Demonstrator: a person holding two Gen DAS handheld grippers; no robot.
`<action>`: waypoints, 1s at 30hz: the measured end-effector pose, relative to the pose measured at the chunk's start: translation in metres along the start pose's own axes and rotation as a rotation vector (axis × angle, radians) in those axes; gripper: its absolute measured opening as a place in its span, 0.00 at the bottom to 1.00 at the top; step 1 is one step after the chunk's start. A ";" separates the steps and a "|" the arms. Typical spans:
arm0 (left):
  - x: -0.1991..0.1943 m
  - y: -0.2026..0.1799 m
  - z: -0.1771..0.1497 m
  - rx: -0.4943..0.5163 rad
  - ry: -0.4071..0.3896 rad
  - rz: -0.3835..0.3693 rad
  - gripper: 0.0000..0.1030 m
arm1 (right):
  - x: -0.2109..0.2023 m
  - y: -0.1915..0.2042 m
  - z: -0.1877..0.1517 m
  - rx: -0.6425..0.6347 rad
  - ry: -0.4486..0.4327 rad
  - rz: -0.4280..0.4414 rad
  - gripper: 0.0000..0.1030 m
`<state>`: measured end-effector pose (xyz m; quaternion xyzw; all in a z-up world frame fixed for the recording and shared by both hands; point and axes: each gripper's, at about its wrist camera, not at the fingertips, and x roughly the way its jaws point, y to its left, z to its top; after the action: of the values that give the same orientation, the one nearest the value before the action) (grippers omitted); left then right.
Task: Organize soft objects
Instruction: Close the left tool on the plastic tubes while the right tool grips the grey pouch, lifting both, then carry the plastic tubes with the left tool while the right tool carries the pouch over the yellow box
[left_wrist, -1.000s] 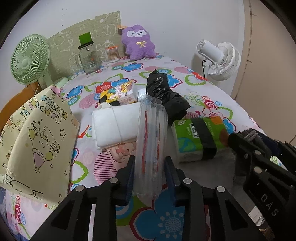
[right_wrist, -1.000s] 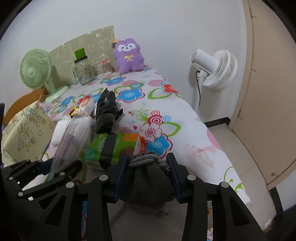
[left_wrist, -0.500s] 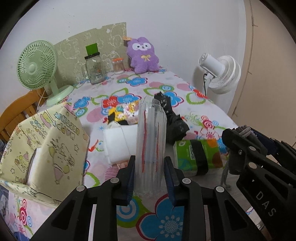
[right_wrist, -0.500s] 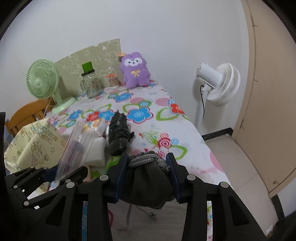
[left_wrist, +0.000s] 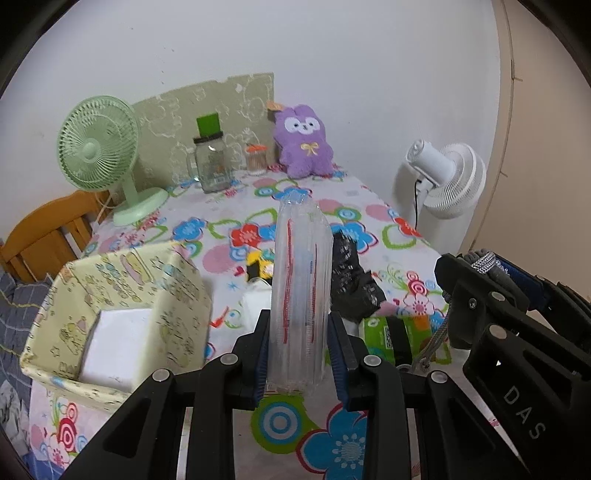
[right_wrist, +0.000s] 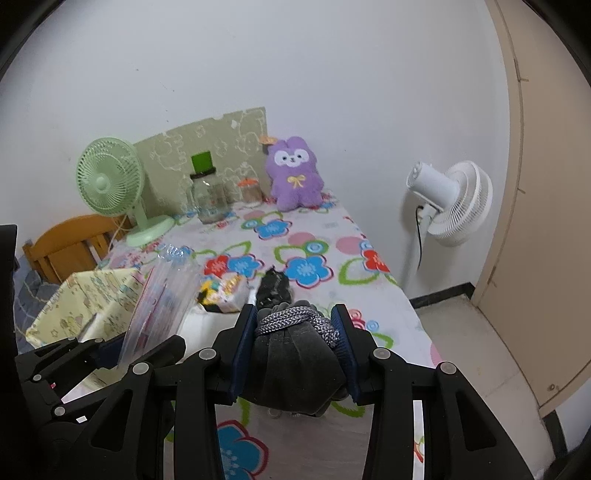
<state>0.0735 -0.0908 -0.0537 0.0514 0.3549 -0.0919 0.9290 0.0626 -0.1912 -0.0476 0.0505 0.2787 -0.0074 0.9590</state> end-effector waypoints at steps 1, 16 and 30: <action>-0.003 0.002 0.001 -0.004 -0.006 0.002 0.28 | -0.002 0.002 0.002 -0.004 -0.005 0.002 0.44; -0.044 0.028 0.016 -0.017 -0.075 0.057 0.28 | -0.034 0.040 0.030 -0.044 -0.070 0.051 0.44; -0.059 0.064 0.022 -0.052 -0.117 0.112 0.28 | -0.033 0.079 0.045 -0.068 -0.085 0.112 0.44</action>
<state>0.0574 -0.0240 0.0039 0.0413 0.2990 -0.0333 0.9528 0.0624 -0.1176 0.0148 0.0329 0.2345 0.0538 0.9701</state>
